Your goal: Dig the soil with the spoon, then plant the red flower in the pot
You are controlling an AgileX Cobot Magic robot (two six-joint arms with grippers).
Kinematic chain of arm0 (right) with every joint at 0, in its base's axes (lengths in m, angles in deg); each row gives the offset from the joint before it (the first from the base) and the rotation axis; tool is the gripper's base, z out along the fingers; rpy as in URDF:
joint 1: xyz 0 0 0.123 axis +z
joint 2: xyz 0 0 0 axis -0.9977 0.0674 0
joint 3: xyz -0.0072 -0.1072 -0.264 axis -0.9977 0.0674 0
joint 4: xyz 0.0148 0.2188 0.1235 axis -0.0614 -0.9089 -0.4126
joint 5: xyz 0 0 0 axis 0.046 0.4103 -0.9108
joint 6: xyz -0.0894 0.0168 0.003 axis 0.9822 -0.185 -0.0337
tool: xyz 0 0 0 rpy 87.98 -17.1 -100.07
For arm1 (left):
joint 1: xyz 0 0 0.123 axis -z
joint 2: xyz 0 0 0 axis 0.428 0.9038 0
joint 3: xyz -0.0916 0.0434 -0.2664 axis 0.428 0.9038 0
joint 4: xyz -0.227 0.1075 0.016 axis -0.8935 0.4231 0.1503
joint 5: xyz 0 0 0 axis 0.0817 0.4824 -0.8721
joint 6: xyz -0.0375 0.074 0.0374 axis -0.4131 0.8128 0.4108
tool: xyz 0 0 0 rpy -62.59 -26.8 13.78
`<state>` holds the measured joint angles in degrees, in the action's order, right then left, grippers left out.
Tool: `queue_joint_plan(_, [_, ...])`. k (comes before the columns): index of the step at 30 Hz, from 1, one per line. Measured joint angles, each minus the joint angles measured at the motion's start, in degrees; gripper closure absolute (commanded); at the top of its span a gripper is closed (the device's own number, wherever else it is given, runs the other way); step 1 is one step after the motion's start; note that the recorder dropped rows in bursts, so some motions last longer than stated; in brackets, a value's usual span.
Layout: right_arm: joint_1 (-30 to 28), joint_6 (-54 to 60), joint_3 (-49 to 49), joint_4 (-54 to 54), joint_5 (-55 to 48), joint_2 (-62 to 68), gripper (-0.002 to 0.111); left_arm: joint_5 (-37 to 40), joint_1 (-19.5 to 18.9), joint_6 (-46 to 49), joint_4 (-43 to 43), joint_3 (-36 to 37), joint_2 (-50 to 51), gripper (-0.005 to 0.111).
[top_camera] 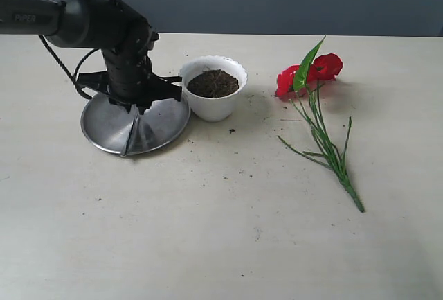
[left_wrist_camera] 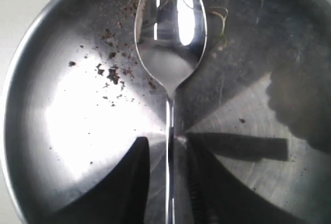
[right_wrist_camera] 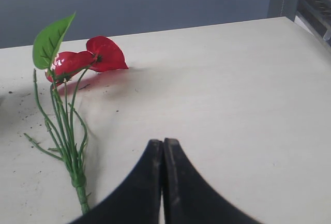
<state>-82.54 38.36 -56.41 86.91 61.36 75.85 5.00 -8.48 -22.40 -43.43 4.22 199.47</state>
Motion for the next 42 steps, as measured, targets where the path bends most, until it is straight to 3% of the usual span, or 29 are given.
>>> queue_joint_plan(21, [0.0, 0.0, 0.0, 0.0, 0.0, 0.0, 0.108, 4.1, -0.1, 0.0, 3.8, 0.0, -10.1, 0.081])
queue_joint_plan(24, [0.0, 0.0, 0.0, 0.0, 0.0, 0.0, 0.108, 5.2, -0.1, 0.0, 3.8, 0.0, -10.2, 0.089])
queue_joint_plan(27, [0.0, 0.0, 0.0, 0.0, 0.0, 0.0, 0.108, 6.5, -0.1, 0.0, 3.8, 0.0, -10.2, 0.107])
queue_joint_plan(42, [0.0, 0.0, 0.0, 0.0, 0.0, 0.0, 0.108, 6.2, -0.1, 1.2, 4.1, 0.0, -17.1, 0.106])
